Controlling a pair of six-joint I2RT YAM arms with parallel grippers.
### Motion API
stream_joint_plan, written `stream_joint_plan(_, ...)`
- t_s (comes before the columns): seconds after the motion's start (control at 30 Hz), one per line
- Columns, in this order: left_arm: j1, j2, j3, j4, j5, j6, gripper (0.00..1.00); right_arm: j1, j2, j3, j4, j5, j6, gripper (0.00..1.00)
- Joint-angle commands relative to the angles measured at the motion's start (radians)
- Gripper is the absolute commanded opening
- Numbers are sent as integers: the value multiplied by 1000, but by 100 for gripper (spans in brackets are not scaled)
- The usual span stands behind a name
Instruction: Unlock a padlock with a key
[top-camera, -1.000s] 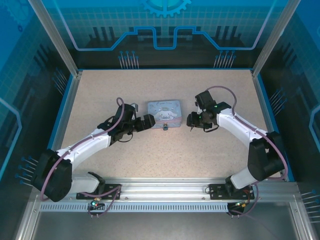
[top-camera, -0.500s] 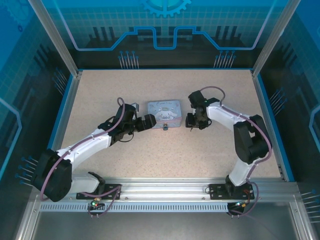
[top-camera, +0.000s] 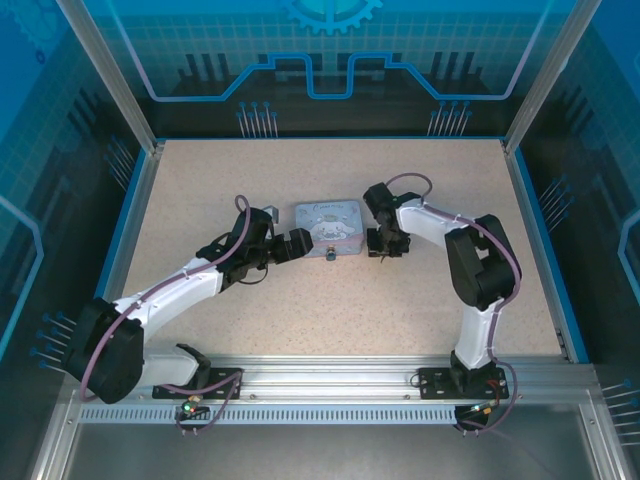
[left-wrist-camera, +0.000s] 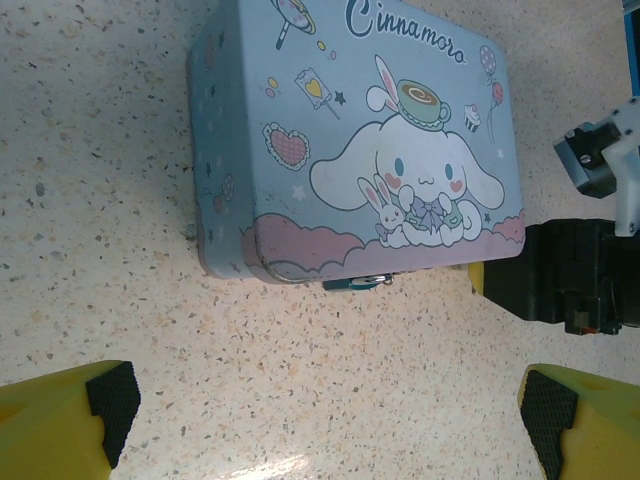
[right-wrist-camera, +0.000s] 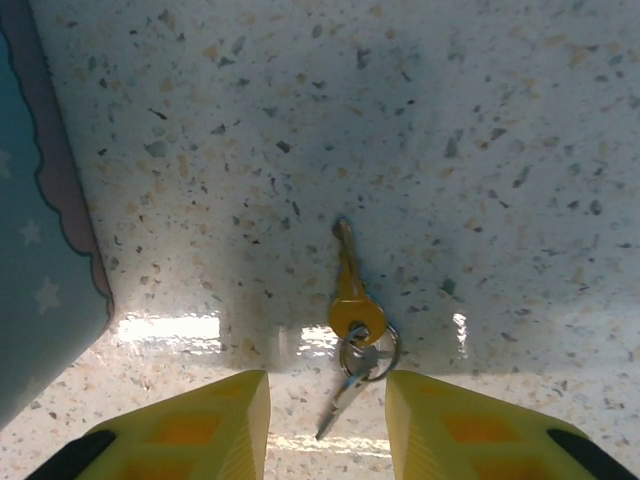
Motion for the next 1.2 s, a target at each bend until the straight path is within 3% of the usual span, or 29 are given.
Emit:
stream_joint_plan(0.0,-7,-9,20,18,16,-2,99,23,25,32,-51,43,5,35)
stream_joint_plan(0.37,-7,-10,13,10,17,8,99,23,51,19,-48,121,18,33)
stream_joint_plan(1.17,-7,15,23,13,27,-9,99,-32,5,-37,5,121,22,24)
